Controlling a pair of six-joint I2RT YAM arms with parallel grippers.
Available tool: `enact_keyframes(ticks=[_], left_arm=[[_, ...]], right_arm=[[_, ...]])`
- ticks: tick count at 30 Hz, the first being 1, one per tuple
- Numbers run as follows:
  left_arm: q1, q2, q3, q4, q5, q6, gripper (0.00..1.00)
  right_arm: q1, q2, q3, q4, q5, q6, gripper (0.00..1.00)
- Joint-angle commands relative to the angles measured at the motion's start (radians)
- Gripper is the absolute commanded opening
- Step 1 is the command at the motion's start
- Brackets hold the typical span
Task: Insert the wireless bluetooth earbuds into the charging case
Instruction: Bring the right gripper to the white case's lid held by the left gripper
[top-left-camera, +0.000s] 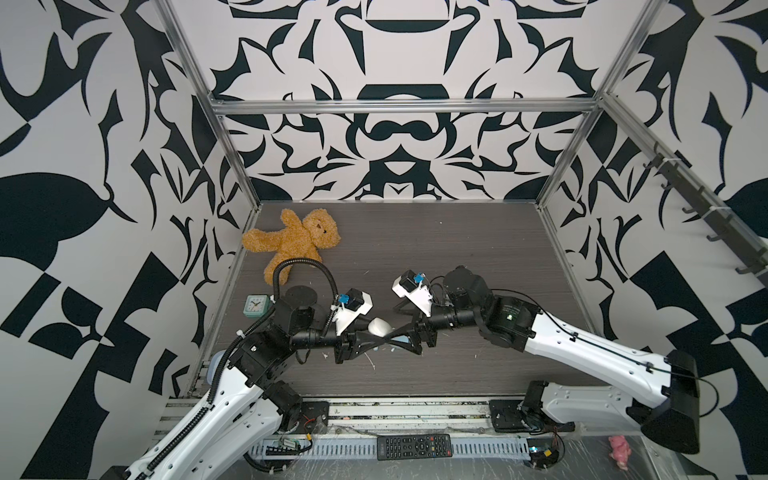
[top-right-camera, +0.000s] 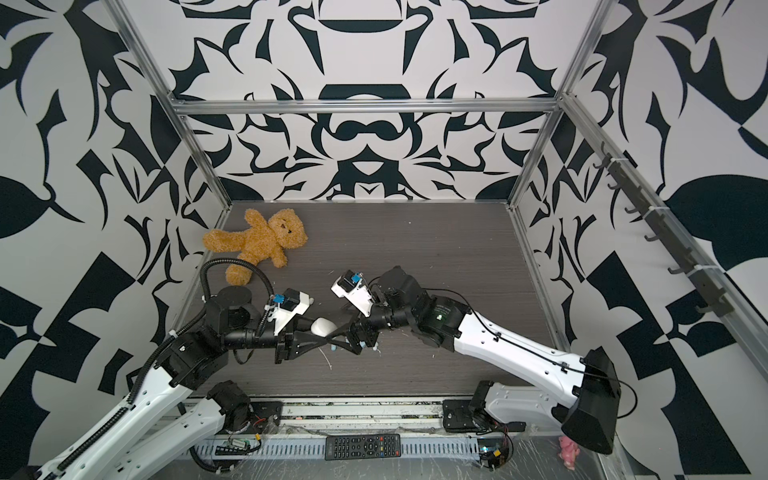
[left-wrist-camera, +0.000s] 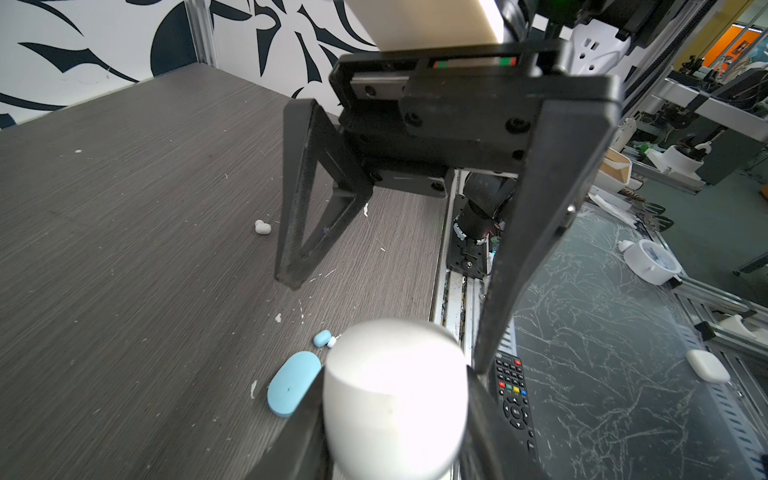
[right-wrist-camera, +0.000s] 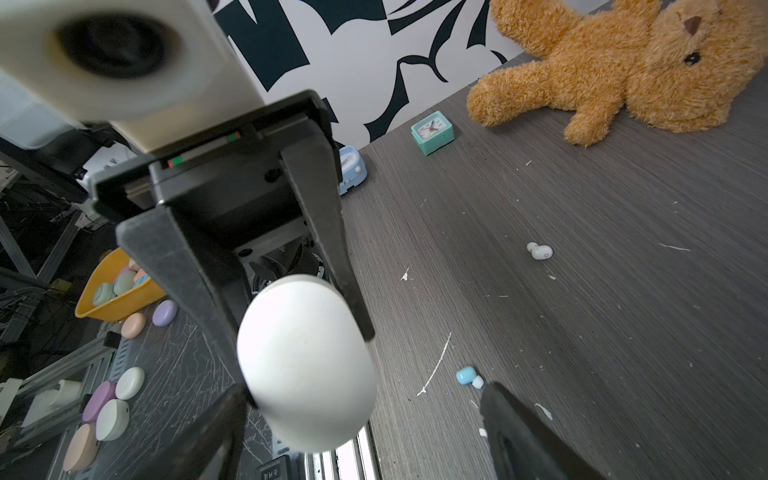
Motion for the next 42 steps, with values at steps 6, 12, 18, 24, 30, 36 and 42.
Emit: enact_keyframes(ticks=[6,12,18,24,30,36,42], left_arm=[[-0.004,-0.024,0.001,0.014,0.065,0.01,0.0],[-0.004,-0.027,-0.001,0.014,0.069,0.012,0.0],[-0.004,-0.028,0.0,0.013,0.074,0.011,0.0],[-0.003,-0.032,-0.001,0.012,0.082,0.011,0.0],[-0.004,-0.033,-0.001,0.012,0.094,0.012,0.0],[-0.004,-0.036,-0.002,0.012,0.103,0.011,0.0],[-0.004,-0.037,-0.002,0.012,0.109,0.011,0.0]], right_arm=[[-0.005,0.011,0.03,-0.017,0.113,-0.02,0.89],[-0.006,0.012,0.031,-0.021,0.128,-0.024,0.89],[-0.005,0.011,0.027,-0.02,0.137,-0.029,0.89],[-0.006,0.013,0.033,-0.022,0.159,-0.027,0.88],[-0.006,0.013,0.044,-0.016,0.18,-0.025,0.89],[-0.005,0.014,0.053,-0.012,0.218,-0.023,0.89],[-0.007,0.015,0.056,-0.013,0.25,-0.02,0.89]])
